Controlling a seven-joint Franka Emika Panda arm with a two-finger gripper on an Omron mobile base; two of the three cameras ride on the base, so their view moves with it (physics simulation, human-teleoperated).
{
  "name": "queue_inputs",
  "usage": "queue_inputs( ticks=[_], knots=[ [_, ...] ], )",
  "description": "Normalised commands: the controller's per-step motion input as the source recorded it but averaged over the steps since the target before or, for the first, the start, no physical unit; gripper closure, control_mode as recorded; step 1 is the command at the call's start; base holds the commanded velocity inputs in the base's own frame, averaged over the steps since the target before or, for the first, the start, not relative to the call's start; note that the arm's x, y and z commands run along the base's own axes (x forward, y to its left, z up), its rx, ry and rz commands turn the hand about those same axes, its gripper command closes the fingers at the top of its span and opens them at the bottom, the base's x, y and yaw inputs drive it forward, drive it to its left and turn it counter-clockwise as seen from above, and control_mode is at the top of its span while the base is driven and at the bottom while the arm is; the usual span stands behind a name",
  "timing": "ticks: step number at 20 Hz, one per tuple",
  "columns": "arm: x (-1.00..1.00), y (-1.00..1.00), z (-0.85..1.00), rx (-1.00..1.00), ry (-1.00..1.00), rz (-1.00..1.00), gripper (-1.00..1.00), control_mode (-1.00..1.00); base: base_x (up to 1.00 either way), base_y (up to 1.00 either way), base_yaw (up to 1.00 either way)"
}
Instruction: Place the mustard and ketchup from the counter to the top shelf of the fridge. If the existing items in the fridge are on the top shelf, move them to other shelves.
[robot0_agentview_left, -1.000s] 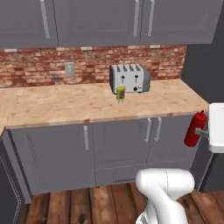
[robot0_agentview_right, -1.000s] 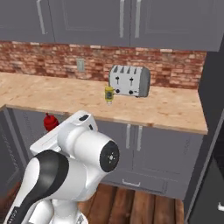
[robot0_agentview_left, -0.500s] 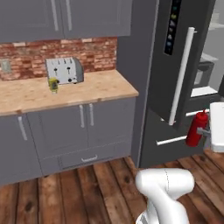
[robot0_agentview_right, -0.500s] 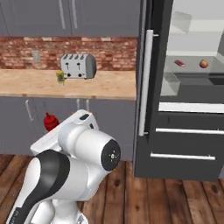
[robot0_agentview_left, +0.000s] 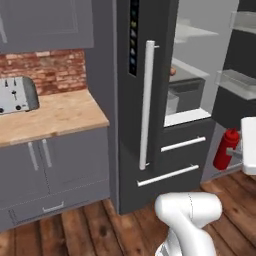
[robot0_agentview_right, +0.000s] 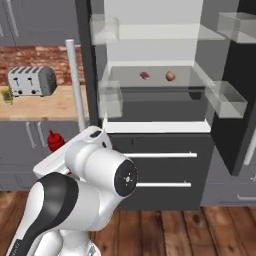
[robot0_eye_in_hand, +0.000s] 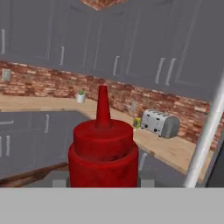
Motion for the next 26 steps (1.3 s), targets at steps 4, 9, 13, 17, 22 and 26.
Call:
queue_inputs(
  ticks=[4, 9, 13, 17, 22, 26],
  knots=[
    [0.0, 0.0, 0.0, 0.0, 0.0, 0.0, 1.0, 1.0, 1.0, -0.89, 0.19],
    [0.0, 0.0, 0.0, 0.0, 0.0, 0.0, 1.0, 1.0, 0.6, -0.58, 0.36],
    [0.0, 0.0, 0.0, 0.0, 0.0, 0.0, 1.0, 1.0, 0.62, -0.1, 0.38],
    [0.0, 0.0, 0.0, 0.0, 0.0, 0.0, 1.0, 1.0, 0.83, 0.0, 0.18],
    [0.0, 0.0, 0.0, 0.0, 0.0, 0.0, 1.0, 1.0, 0.56, -0.63, 0.02],
    [0.0, 0.0, 0.0, 0.0, 0.0, 0.0, 1.0, 1.0, 0.54, -0.3, 0.08]
  ],
)
